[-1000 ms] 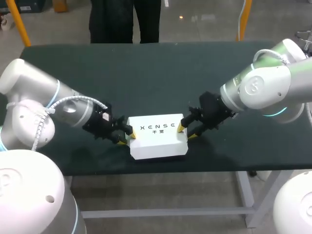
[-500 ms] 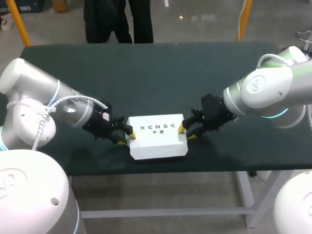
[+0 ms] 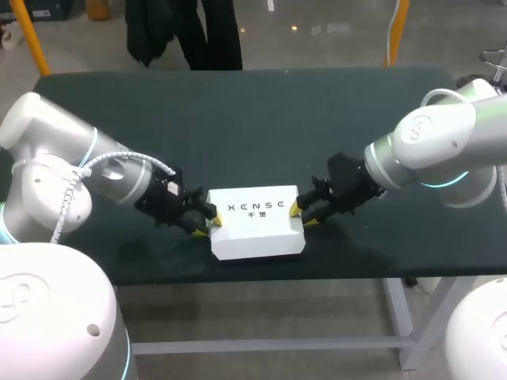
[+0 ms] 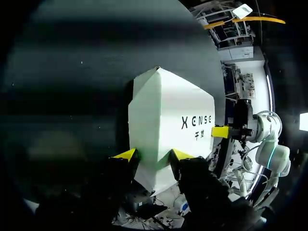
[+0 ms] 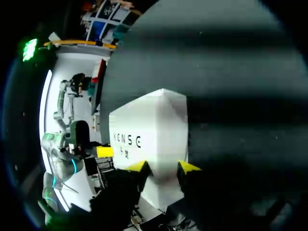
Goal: Assemble the packaging by folding the flat box into shape, placing the metal phone stand inside, and closing the box properly
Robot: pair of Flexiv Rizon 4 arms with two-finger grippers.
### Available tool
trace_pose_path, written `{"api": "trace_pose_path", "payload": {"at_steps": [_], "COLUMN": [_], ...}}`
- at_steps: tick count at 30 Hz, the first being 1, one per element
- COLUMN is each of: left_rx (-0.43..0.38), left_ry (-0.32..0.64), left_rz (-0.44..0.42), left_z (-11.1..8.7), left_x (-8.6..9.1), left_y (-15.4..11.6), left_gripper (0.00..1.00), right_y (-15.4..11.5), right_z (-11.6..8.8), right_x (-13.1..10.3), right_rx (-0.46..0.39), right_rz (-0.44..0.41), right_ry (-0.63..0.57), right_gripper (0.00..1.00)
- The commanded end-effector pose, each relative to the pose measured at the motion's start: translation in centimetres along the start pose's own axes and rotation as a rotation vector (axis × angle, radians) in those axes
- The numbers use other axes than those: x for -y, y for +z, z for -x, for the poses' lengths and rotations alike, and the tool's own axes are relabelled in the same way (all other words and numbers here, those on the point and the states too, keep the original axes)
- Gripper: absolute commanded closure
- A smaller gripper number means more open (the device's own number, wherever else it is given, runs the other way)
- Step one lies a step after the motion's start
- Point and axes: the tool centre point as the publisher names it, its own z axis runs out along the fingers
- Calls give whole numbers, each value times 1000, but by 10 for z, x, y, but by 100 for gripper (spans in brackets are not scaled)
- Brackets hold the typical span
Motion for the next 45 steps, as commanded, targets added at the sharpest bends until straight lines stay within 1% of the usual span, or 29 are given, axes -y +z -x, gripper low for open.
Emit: {"api": "trace_pose_path", "payload": {"at_steps": [1, 7, 15, 22, 30, 45], "left_rx": [10, 21, 18, 18, 14, 19], "left_ry": [-15, -30, -44, -61, -78, -102], "left_rz": [19, 35, 47, 68, 83, 91], "left_z": [-3, -5, -5, -4, -5, -7], "left_x": [4, 6, 8, 10, 12, 14], "left_y": [4, 3, 0, -3, -7, -7], "left_gripper": [54, 53, 54, 54, 50, 52], "right_y": [10, 7, 4, 4, 1, 1], "right_z": [-1, -4, -7, -7, -8, -10], "right_x": [0, 0, -2, -4, -6, -10], "right_rx": [-8, -5, 0, 1, 0, 4], "right_rz": [-15, -20, -26, -46, -58, -80], "right_ry": [6, 13, 25, 44, 61, 100], "right_gripper": [56, 56, 55, 54, 53, 52]}}
